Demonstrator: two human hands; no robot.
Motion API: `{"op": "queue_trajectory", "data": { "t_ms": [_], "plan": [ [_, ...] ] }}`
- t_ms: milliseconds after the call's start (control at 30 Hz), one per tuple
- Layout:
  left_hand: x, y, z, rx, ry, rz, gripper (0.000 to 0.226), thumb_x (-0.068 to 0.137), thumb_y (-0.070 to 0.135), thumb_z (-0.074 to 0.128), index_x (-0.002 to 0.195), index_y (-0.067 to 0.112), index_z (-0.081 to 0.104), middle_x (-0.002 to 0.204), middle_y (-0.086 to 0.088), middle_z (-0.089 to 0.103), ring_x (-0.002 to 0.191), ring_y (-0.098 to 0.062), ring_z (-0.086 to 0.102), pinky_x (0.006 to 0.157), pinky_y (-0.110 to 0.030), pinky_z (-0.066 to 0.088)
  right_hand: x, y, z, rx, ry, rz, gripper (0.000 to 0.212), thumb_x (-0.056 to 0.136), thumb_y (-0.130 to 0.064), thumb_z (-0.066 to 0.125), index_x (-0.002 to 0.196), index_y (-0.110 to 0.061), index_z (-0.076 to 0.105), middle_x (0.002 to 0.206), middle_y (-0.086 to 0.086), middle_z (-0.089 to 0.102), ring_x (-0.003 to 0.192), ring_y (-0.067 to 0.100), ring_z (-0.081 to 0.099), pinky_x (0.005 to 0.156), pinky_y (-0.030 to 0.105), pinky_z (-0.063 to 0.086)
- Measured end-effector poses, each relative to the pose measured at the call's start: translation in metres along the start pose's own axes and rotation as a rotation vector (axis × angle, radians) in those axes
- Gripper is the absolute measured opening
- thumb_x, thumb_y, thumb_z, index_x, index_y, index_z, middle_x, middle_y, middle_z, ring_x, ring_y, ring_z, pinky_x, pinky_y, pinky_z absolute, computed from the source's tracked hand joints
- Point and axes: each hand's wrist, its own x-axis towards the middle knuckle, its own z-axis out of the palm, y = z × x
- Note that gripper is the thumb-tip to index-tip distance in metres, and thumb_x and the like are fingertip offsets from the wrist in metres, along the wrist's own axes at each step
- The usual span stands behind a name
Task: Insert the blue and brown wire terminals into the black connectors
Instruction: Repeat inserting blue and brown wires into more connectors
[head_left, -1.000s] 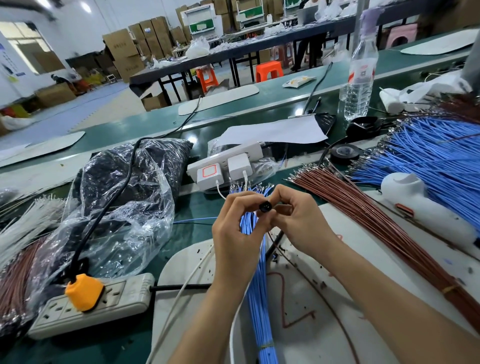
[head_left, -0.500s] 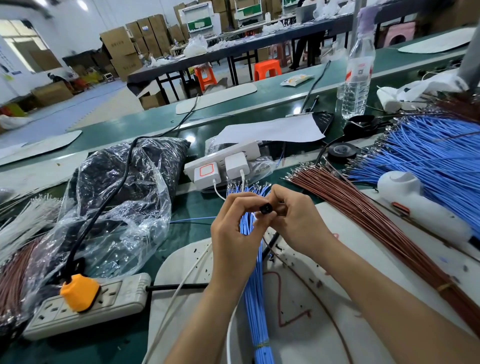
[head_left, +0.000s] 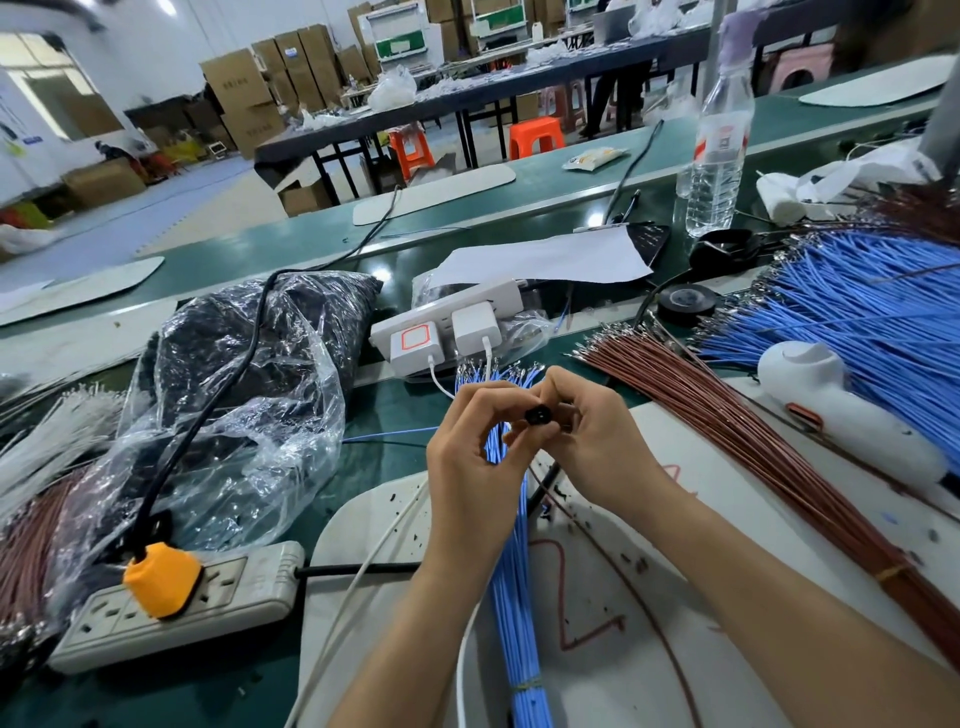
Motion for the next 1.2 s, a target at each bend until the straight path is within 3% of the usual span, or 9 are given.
{"op": "queue_trajectory", "data": {
  "t_ms": [133, 267, 333, 433, 533, 633, 833, 1067, 1200],
  "plan": [
    [0.0, 0.002, -0.001, -0.013, -0.01, 0.039, 0.026, 0.073, 0.005, 0.075, 0.09, 0.021, 0.065, 0.096, 0.004, 0.059, 0.092, -0.024, 0.062, 0.082, -0.041, 0.052, 0.001, 0.0, 0.002, 0.038, 0.021, -0.015, 0.039, 0.077, 0.019, 0.057, 0.067, -0.017, 0.046, 0.079, 0.015, 0.065, 0.077, 0.028, 0.068, 0.074, 0.039, 0.056],
    [-0.001, 0.006, -0.001, 0.065, -0.004, 0.115, 0.026, 0.073, 0.005, 0.076, 0.092, 0.02, 0.065, 0.096, 0.006, 0.059, 0.091, -0.017, 0.062, 0.08, -0.03, 0.051, 0.001, -0.001, 0.004, 0.037, 0.044, -0.007, 0.058, 0.075, 0.017, 0.058, 0.061, -0.038, 0.049, 0.072, 0.002, 0.065, 0.072, 0.024, 0.067, 0.065, 0.031, 0.051],
    [-0.002, 0.008, -0.001, 0.08, 0.011, 0.116, 0.027, 0.072, 0.004, 0.076, 0.091, 0.019, 0.065, 0.096, 0.005, 0.06, 0.09, -0.014, 0.062, 0.079, -0.026, 0.049, 0.001, 0.0, 0.005, 0.032, 0.051, -0.014, 0.053, 0.074, 0.015, 0.058, 0.06, -0.036, 0.048, 0.071, 0.004, 0.064, 0.072, 0.03, 0.066, 0.066, 0.04, 0.051],
    [-0.003, 0.011, 0.002, 0.1, 0.023, 0.083, 0.026, 0.073, 0.004, 0.075, 0.092, 0.02, 0.065, 0.096, 0.003, 0.06, 0.091, -0.015, 0.062, 0.081, -0.027, 0.049, 0.0, 0.003, 0.005, 0.063, 0.064, -0.012, 0.037, 0.074, 0.014, 0.058, 0.066, -0.02, 0.047, 0.063, -0.005, 0.063, 0.071, 0.03, 0.066, 0.068, 0.042, 0.051],
    [-0.004, 0.013, 0.002, 0.153, 0.026, 0.114, 0.024, 0.077, 0.004, 0.073, 0.098, 0.015, 0.07, 0.101, -0.001, 0.059, 0.097, -0.017, 0.061, 0.084, -0.028, 0.049, -0.002, 0.0, 0.005, 0.057, 0.065, -0.011, 0.025, 0.072, 0.011, 0.058, 0.072, -0.012, 0.05, 0.061, -0.01, 0.063, 0.065, 0.021, 0.063, 0.063, 0.032, 0.049],
    [-0.003, 0.015, 0.0, 0.198, 0.033, 0.164, 0.02, 0.077, 0.002, 0.072, 0.097, 0.007, 0.072, 0.1, -0.004, 0.06, 0.098, -0.013, 0.06, 0.085, -0.02, 0.046, -0.002, -0.006, 0.005, 0.037, 0.06, -0.051, 0.04, 0.074, 0.016, 0.061, 0.079, -0.024, 0.059, 0.067, -0.011, 0.064, 0.065, 0.005, 0.059, 0.063, 0.02, 0.047],
    [-0.004, 0.016, -0.001, 0.222, 0.057, 0.118, 0.021, 0.078, 0.001, 0.071, 0.098, 0.006, 0.072, 0.097, -0.005, 0.064, 0.093, -0.011, 0.062, 0.083, -0.019, 0.046, -0.001, 0.001, 0.004, -0.025, 0.074, -0.115, 0.015, 0.076, 0.012, 0.065, 0.083, -0.001, 0.065, 0.076, 0.013, 0.064, 0.07, 0.032, 0.06, 0.065, 0.038, 0.049],
    [-0.004, 0.016, 0.0, 0.223, 0.052, 0.09, 0.022, 0.078, -0.001, 0.07, 0.099, 0.006, 0.072, 0.096, -0.007, 0.065, 0.091, -0.005, 0.062, 0.083, -0.014, 0.045, -0.001, 0.002, 0.002, -0.218, 0.124, -0.282, 0.011, 0.076, 0.003, 0.067, 0.083, -0.005, 0.069, 0.08, 0.003, 0.065, 0.08, 0.023, 0.057, 0.069, 0.031, 0.048],
    [-0.004, 0.014, 0.0, 0.227, 0.059, 0.079, 0.021, 0.079, 0.0, 0.069, 0.099, 0.005, 0.073, 0.095, -0.006, 0.066, 0.092, -0.005, 0.063, 0.083, -0.016, 0.046, -0.001, 0.0, 0.001, -0.263, 0.155, -0.318, 0.011, 0.074, 0.004, 0.073, 0.082, -0.002, 0.071, 0.081, 0.004, 0.066, 0.083, 0.026, 0.059, 0.07, 0.042, 0.051]
  ]
}}
